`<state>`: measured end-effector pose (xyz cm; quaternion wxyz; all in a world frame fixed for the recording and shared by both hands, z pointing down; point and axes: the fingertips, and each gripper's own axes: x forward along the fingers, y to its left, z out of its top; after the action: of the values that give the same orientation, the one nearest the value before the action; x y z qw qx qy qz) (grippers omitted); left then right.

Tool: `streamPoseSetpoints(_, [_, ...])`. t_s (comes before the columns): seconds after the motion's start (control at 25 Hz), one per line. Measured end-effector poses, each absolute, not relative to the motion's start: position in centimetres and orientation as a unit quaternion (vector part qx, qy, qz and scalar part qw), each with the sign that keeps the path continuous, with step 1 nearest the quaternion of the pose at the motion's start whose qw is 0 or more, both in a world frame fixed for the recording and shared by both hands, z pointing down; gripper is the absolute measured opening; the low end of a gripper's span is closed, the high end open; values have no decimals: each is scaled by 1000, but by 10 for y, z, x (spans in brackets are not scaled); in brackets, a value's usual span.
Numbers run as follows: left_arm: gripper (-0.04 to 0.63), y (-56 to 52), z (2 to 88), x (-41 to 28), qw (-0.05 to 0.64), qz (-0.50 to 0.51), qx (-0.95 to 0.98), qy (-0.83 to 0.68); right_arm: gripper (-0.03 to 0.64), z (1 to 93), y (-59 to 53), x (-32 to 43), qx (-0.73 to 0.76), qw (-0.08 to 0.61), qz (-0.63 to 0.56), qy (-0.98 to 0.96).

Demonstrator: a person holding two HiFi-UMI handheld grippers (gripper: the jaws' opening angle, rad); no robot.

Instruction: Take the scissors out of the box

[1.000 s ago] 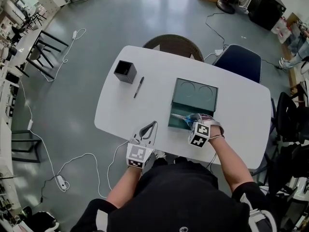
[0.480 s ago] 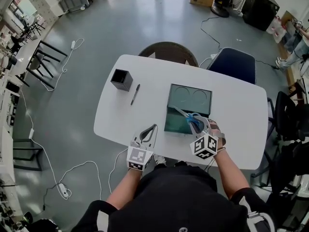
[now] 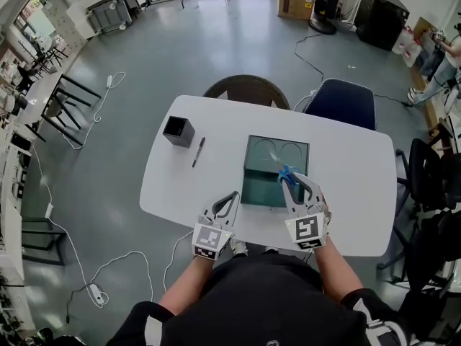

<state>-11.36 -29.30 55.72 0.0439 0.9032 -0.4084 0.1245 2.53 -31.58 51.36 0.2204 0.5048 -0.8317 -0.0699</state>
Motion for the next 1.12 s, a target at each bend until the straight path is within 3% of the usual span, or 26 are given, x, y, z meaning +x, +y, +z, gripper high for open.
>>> streamPoseSetpoints(0.56, [12,-317,514,-104,30,72,903,-423,92,429,-311,84,622,-24,-55,-781])
streamPoseSetpoints(1.12, [12,-330,496,-98,15,48,904,-425,92,415,-298,120,653,-30,-87,-752])
